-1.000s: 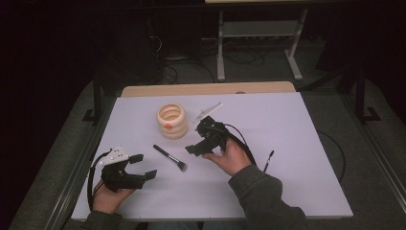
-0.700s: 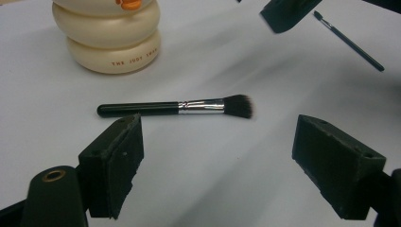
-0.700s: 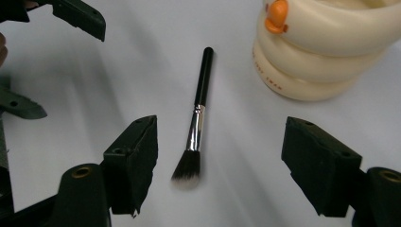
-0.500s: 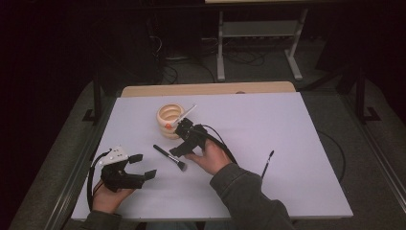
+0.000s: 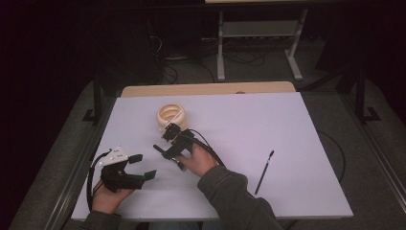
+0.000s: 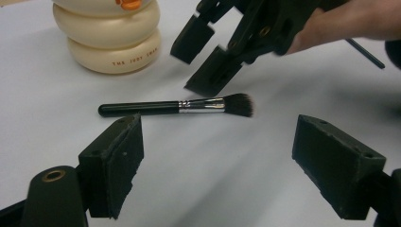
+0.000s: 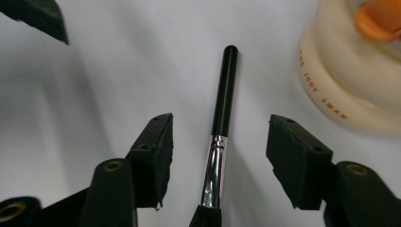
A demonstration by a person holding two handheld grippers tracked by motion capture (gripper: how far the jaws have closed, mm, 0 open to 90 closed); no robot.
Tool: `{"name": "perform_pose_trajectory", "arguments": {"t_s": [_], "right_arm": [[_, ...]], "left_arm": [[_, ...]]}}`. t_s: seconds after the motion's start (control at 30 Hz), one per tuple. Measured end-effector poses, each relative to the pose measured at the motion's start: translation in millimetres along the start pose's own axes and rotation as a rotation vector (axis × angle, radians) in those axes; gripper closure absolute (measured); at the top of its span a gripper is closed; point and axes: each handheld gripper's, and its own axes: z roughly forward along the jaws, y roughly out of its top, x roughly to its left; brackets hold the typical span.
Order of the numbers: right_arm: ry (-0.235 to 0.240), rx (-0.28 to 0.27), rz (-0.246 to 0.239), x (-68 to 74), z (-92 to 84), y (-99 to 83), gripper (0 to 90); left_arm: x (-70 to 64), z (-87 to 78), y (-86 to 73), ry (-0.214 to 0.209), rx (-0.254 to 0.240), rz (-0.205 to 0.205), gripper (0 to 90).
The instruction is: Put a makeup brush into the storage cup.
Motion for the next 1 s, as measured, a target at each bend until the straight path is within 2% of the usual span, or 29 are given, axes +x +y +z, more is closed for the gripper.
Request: {"name": "perform_pose_trajectory", "arguments": {"t_s": [0.2,0.33,0.4,0.47,0.57,0.67,0.83,1.0], "right_arm": [[0.01,0.016,0.008,-1.3,13.0,0.4,45.7],[0.004,0.018,0.02,-2.1,18.9,0.8,49.9],[-0.01,0.014,0.01,-2.2,21.6,0.6,52.3],[-0.007,0.02,0.033,-1.5,23.9,0.7,55.1],[-0.01,0.03,0.039,-1.5,27.2,0.8,58.1],[-0.015,0.033,0.058,-1.6,30.5,0.4,61.2],[-0.02,0.041,0.056,-1.1,35.5,0.4,66.2],[-0.068,0.051,0.041,3.9,36.8,1.4,70.8]], "left_arm": [[0.8,1.0,-0.4,0.001,-0.001,0.0,17.1],[0.2,0.5,-0.2,0.003,0.001,0.0,17.1],[0.6,0.6,0.0,0.004,0.003,0.01,17.1],[0.4,0.9,-0.1,0.003,0.004,0.003,17.1],[-0.5,1.0,-0.3,0.003,0.003,-0.006,17.1],[0.1,-0.1,-0.1,0.004,0.016,0.001,17.2],[1.1,0.4,-0.6,0.004,0.018,0.002,17.2],[1.3,-0.1,-0.7,0.005,0.012,0.003,17.3]]}}
